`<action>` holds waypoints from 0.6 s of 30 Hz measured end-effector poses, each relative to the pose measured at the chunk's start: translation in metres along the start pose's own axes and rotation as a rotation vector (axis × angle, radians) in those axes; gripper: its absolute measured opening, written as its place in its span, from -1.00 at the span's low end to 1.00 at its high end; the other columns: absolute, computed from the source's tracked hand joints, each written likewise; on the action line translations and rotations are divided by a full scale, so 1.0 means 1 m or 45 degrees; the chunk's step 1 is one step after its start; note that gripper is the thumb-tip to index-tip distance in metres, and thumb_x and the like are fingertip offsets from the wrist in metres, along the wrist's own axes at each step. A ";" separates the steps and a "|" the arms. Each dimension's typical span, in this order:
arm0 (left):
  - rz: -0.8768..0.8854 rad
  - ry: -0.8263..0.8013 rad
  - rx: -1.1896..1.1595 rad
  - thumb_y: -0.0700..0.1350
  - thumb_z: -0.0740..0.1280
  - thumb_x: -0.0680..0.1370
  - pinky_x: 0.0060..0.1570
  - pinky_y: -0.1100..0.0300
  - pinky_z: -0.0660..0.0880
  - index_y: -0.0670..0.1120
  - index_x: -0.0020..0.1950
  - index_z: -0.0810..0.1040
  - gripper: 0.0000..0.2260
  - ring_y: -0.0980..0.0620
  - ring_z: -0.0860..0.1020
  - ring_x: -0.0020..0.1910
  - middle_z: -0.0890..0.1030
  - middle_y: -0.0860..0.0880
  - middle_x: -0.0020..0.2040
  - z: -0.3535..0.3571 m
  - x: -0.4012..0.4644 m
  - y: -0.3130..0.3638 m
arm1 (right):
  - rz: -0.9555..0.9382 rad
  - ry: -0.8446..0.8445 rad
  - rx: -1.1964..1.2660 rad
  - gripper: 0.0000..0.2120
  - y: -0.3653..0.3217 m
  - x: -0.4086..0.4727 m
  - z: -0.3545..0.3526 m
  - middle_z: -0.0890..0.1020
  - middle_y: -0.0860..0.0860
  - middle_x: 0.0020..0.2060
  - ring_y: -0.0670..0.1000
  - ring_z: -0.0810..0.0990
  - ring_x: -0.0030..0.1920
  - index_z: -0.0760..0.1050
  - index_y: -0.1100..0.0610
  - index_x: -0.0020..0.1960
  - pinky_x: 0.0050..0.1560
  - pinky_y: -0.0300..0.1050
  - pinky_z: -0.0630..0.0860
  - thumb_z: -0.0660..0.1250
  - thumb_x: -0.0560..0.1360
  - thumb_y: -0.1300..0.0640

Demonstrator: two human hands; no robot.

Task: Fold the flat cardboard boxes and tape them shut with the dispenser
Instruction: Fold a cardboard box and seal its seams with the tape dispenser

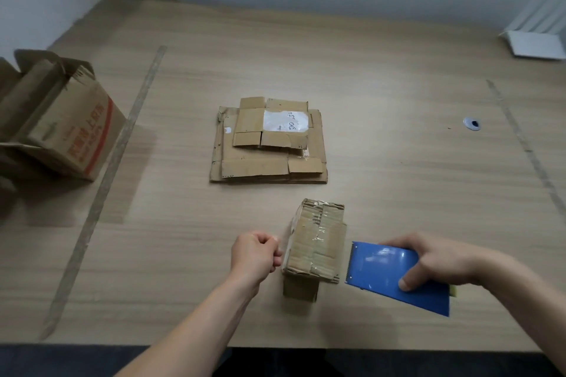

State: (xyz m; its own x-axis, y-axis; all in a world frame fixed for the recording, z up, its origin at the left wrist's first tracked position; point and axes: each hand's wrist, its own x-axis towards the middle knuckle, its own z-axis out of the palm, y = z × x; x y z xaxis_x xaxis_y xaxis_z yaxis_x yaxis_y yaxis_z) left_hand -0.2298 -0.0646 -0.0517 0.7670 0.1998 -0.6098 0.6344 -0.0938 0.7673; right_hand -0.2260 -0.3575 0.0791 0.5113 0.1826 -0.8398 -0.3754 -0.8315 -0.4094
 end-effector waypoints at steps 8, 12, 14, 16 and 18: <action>0.253 0.051 0.541 -0.07 0.39 0.52 -0.22 0.07 0.56 -0.10 -0.33 0.65 -0.76 -0.02 0.64 -0.33 0.64 0.01 -0.41 0.018 0.004 -0.011 | 0.019 0.039 0.006 -0.46 -0.006 0.027 0.016 0.69 -0.06 0.04 0.01 0.67 0.03 0.58 -0.19 0.21 0.08 -0.01 0.64 0.52 0.23 0.01; 0.354 0.079 0.639 -0.04 0.37 0.55 -0.24 0.09 0.44 -0.13 -0.27 0.64 -0.75 -0.02 0.60 -0.29 0.65 -0.04 -0.36 0.021 0.003 -0.013 | 0.031 0.013 -0.037 -0.49 -0.015 0.031 0.017 0.64 -0.03 0.07 0.01 0.63 0.05 0.54 -0.14 0.25 -0.02 -0.12 0.58 0.52 0.33 0.04; 0.393 0.109 0.669 -0.02 0.36 0.57 -0.24 0.09 0.40 -0.11 -0.23 0.66 -0.76 -0.05 0.59 -0.24 0.66 -0.04 -0.30 0.021 0.003 -0.016 | 0.037 0.025 -0.076 -0.56 -0.018 0.032 0.016 0.65 -0.04 0.05 0.01 0.63 0.03 0.55 -0.11 0.23 -0.05 -0.13 0.57 0.52 0.37 0.08; 0.403 0.113 0.669 0.00 0.33 0.58 -0.22 0.08 0.42 -0.10 -0.17 0.67 -0.76 -0.07 0.59 -0.20 0.67 -0.05 -0.26 0.021 0.001 -0.020 | 0.048 0.030 -0.094 -0.58 -0.021 0.034 0.016 0.64 -0.04 0.04 0.00 0.63 0.02 0.56 -0.08 0.23 -0.09 -0.16 0.55 0.52 0.40 0.10; 0.390 0.102 0.678 0.01 0.31 0.59 -0.14 0.05 0.50 -0.09 -0.07 0.66 -0.79 -0.12 0.62 -0.11 0.69 -0.08 -0.19 0.022 0.001 -0.025 | 0.055 0.027 -0.104 -0.57 -0.023 0.034 0.016 0.63 -0.04 0.04 -0.02 0.62 0.02 0.55 -0.06 0.25 -0.11 -0.19 0.52 0.52 0.41 0.10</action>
State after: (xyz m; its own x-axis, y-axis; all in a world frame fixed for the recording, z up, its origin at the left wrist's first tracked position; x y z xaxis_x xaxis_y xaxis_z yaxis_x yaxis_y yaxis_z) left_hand -0.2429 -0.0838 -0.0753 0.9255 0.1571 -0.3447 0.3629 -0.6285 0.6880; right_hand -0.2125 -0.3236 0.0544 0.5129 0.1353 -0.8477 -0.3332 -0.8787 -0.3419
